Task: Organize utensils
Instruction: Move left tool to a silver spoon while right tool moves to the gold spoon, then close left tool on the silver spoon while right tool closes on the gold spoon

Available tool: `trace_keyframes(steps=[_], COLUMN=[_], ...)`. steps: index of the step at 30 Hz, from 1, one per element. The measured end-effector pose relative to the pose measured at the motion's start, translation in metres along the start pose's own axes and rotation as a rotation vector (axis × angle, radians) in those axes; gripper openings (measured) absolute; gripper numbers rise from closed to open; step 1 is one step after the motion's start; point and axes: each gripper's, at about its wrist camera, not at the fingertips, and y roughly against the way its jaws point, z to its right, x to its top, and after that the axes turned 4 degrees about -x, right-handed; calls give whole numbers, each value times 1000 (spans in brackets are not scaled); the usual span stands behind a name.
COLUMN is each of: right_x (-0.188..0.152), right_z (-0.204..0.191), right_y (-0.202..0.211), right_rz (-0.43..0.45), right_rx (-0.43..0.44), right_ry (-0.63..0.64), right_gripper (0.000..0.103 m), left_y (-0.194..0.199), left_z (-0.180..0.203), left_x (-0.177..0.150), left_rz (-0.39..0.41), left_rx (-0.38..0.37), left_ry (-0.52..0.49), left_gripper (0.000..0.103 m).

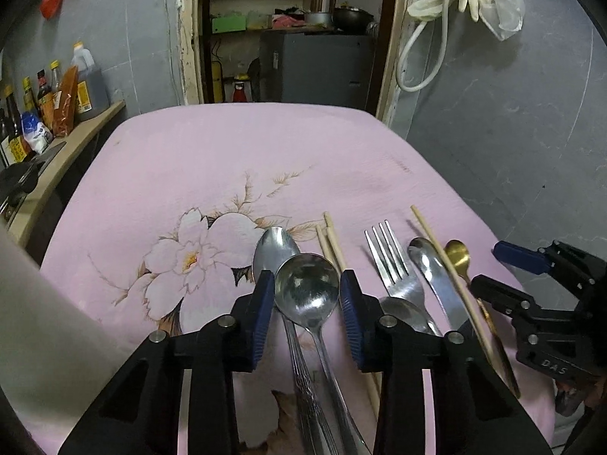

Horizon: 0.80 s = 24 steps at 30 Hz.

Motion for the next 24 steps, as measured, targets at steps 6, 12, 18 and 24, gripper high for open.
trace_keyframes(steps=[6, 12, 18, 24], right_x=[3, 2, 2, 2], right_z=[-1, 0, 0, -1], right_y=[-4, -6, -6, -7], right_rz=[-8, -9, -9, -11], right_rx=[14, 23, 27, 28], right_ry=[0, -9, -13, -14], right_gripper=[45, 45, 45, 45], left_y=[-10, -17, -24, -26], left_z=[0, 0, 4, 2], left_x=[3, 5, 2, 3], left_rz=[-16, -40, -72, -82], left_rx=[0, 22, 20, -12], left_ry=[-2, -4, -11, -3], left_gripper=[28, 29, 29, 27])
